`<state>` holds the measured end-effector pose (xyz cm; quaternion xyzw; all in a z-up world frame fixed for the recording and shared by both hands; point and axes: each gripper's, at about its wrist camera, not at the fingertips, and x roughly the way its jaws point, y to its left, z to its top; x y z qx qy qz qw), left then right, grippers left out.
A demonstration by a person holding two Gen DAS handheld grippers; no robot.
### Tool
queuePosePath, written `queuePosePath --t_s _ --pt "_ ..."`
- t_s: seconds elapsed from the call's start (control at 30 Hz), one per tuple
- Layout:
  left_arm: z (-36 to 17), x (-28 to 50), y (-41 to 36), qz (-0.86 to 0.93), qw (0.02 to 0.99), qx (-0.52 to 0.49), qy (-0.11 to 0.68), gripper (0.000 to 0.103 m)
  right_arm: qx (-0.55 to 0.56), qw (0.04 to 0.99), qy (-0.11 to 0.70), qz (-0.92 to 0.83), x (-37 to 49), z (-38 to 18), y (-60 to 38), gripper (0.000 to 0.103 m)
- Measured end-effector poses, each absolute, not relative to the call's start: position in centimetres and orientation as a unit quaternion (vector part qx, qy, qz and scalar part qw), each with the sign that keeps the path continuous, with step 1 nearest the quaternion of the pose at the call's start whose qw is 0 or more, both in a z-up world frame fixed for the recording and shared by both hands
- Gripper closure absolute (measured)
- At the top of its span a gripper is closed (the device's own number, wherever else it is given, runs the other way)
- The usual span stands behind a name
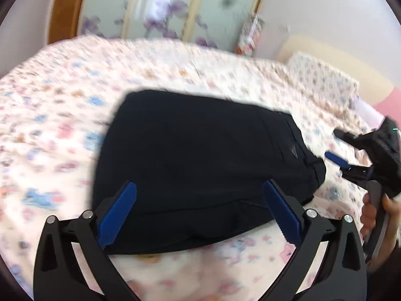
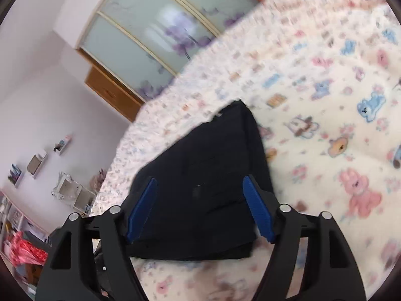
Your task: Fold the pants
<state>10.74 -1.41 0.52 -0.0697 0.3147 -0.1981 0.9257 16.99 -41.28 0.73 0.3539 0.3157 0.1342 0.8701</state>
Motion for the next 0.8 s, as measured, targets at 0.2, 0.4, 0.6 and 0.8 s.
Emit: queuePosePath --t_s 0.2,0.4,0.6,0.8 --pt "-1.2 9.4 0.7 -0.157 0.942 -0.055 0.291 0.002 0.359 0.841 0.388 0.116 21.2 -2.2 -41.9 0.029" --pt "-1.6 10.1 0.0 -0.132 0.94 -0.025 0.313 0.002 0.327 0.847 0.403 0.116 20.7 -3.3 -40.6 0.02" --pt "-1.8 9.9 -0.6 -0.118 0.941 -0.001 0.318 0.002 0.301 0.844 0.421 0.142 21.7 -3.7 -39.9 0.01" --pt "-2.0 10.0 -0.9 -0.107 0.94 0.007 0.325 0.002 0.299 0.829 0.419 0.221 20.9 -2.7 -38.4 0.01"
